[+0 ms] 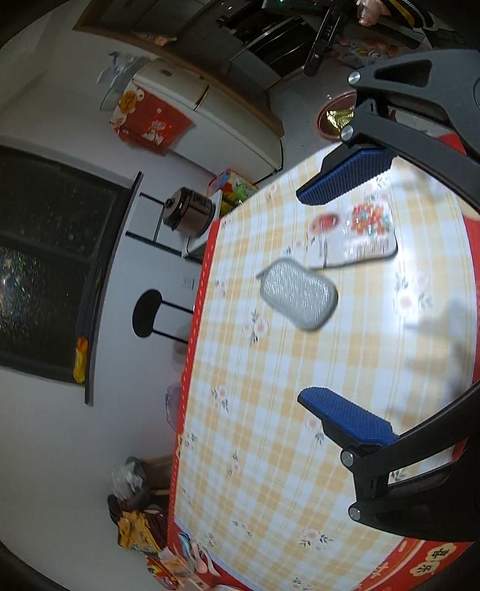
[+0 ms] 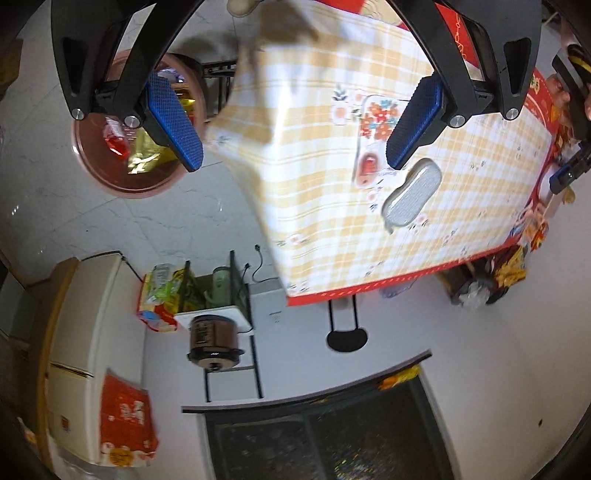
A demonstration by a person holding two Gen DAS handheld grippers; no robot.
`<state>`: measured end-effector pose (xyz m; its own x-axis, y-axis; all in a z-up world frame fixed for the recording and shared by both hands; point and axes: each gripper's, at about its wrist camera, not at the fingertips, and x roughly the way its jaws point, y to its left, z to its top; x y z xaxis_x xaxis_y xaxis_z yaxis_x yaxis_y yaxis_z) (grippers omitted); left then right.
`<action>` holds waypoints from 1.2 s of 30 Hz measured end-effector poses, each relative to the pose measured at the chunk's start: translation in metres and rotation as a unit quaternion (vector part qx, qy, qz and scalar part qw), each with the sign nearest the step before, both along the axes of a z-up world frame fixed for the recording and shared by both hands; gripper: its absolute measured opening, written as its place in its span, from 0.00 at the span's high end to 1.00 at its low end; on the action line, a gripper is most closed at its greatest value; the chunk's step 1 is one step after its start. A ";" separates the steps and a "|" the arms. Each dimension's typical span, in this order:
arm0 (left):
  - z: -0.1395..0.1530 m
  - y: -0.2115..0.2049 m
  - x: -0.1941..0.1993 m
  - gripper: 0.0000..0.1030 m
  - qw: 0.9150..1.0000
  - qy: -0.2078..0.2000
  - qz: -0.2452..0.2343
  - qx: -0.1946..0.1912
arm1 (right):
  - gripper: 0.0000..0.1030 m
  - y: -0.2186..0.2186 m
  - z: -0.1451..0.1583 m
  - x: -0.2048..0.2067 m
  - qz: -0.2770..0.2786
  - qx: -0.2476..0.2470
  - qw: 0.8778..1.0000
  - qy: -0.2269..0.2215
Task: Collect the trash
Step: 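Move both tools back over the table toward the remaining items, then grasp the Brown hook blister pack with the right tool and lift it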
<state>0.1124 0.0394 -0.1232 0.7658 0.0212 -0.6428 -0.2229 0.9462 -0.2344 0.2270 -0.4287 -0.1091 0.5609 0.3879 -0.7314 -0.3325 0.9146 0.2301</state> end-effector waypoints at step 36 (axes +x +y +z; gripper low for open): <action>-0.129 0.116 0.018 0.06 0.992 0.084 -0.020 -0.089 | 0.05 0.246 -0.178 0.002 0.075 -0.185 0.972 0.124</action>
<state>0.1308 0.1558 -0.2520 0.6455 -0.1323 -0.7522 -0.2354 0.9025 -0.3607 0.2290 -0.1827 -0.2872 0.3063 0.1361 -0.9422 -0.4443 0.8957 -0.0151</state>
